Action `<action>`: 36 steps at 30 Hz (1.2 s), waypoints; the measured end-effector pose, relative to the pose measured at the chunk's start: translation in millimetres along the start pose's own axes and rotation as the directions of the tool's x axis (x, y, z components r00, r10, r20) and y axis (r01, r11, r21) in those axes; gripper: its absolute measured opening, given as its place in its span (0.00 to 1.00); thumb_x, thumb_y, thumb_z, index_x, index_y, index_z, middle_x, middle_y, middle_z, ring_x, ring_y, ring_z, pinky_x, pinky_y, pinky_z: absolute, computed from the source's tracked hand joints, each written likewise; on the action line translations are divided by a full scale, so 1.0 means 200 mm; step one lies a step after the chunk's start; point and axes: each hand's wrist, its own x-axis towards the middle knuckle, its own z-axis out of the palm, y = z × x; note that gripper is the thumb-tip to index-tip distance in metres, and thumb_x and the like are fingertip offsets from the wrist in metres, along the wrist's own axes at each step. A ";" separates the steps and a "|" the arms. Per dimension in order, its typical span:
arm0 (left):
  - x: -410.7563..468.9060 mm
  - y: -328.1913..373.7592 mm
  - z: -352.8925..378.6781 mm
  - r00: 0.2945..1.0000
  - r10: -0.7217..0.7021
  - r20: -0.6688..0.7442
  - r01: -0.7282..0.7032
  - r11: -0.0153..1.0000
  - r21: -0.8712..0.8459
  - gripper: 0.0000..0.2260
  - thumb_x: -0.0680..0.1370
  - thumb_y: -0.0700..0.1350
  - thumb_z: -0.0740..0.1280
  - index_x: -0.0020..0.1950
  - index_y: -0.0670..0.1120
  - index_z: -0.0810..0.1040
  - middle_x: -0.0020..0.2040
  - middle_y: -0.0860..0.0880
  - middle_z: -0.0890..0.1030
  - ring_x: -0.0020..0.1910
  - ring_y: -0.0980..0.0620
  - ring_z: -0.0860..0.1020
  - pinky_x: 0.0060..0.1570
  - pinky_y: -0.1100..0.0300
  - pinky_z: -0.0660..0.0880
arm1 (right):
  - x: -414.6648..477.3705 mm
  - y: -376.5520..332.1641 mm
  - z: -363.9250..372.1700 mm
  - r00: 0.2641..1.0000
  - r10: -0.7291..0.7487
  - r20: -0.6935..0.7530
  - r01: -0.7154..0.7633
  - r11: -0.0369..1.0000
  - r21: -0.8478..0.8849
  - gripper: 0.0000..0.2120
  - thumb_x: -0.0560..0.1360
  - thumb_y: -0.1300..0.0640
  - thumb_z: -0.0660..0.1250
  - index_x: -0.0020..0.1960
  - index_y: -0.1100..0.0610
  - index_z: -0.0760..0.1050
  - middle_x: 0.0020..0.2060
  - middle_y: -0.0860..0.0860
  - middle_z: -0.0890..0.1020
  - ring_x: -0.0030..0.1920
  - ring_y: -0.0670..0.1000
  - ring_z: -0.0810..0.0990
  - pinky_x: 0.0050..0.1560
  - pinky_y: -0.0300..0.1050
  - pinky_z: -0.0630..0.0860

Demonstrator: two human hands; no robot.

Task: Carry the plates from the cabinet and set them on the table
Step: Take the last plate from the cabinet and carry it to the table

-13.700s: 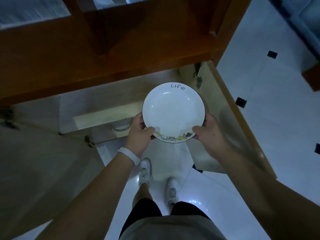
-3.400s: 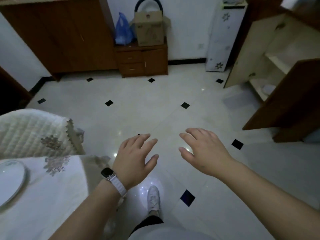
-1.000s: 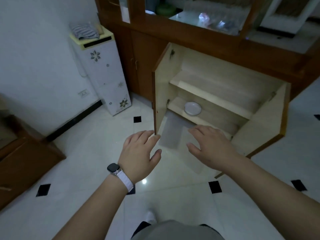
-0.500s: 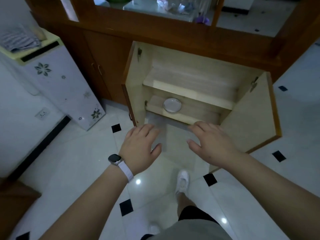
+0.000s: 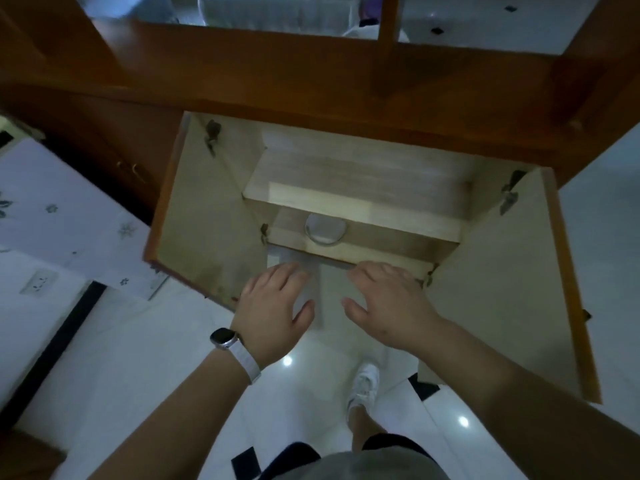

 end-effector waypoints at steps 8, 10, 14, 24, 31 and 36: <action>0.39 0.04 0.02 0.995 0.089 0.049 -0.089 0.996 0.008 0.21 0.74 0.51 0.65 0.65 0.45 0.76 0.64 0.44 0.78 0.62 0.42 0.75 0.60 0.45 0.71 | 0.24 0.22 -0.07 0.999 0.046 0.003 -0.046 0.995 0.085 0.29 0.76 0.39 0.54 0.72 0.52 0.68 0.66 0.50 0.74 0.64 0.53 0.71 0.64 0.49 0.63; 0.46 0.02 0.02 0.993 0.093 0.067 -0.094 0.996 0.008 0.22 0.74 0.52 0.64 0.66 0.45 0.76 0.64 0.44 0.78 0.63 0.42 0.75 0.60 0.45 0.71 | 0.28 0.26 -0.07 0.998 0.068 0.013 -0.069 0.995 0.078 0.27 0.77 0.40 0.55 0.71 0.52 0.68 0.65 0.50 0.74 0.64 0.53 0.71 0.64 0.49 0.64; 0.59 -0.03 0.06 0.991 0.130 0.041 -0.130 0.991 0.000 0.23 0.74 0.54 0.59 0.63 0.44 0.78 0.62 0.42 0.80 0.59 0.41 0.77 0.58 0.44 0.72 | 0.36 0.29 -0.05 0.995 0.100 0.012 -0.101 0.991 0.092 0.28 0.76 0.39 0.53 0.69 0.54 0.70 0.64 0.51 0.75 0.62 0.54 0.72 0.63 0.51 0.65; 0.99 -0.40 0.59 0.952 0.292 0.088 -0.294 0.956 0.010 0.23 0.73 0.52 0.59 0.61 0.41 0.79 0.61 0.39 0.79 0.59 0.38 0.78 0.58 0.42 0.73 | 0.73 0.43 0.29 0.985 0.170 -0.031 -0.169 0.985 0.037 0.26 0.77 0.42 0.58 0.69 0.56 0.72 0.65 0.55 0.76 0.63 0.57 0.74 0.63 0.51 0.65; 1.18 -0.74 1.25 0.943 0.296 0.154 -0.310 0.948 0.076 0.20 0.73 0.48 0.67 0.63 0.42 0.78 0.64 0.40 0.78 0.62 0.38 0.75 0.61 0.42 0.70 | 1.11 0.61 0.91 0.977 0.186 -0.108 -0.182 0.982 0.048 0.23 0.78 0.44 0.60 0.69 0.55 0.72 0.64 0.53 0.76 0.64 0.56 0.72 0.63 0.49 0.64; 1.31 -0.96 1.78 0.959 0.250 0.133 -0.262 0.961 0.088 0.22 0.75 0.53 0.59 0.64 0.44 0.77 0.65 0.41 0.77 0.64 0.40 0.74 0.61 0.43 0.68 | 1.35 0.80 1.44 0.980 0.160 -0.115 -0.157 0.987 0.033 0.23 0.78 0.46 0.61 0.68 0.57 0.73 0.62 0.55 0.77 0.61 0.58 0.74 0.61 0.51 0.66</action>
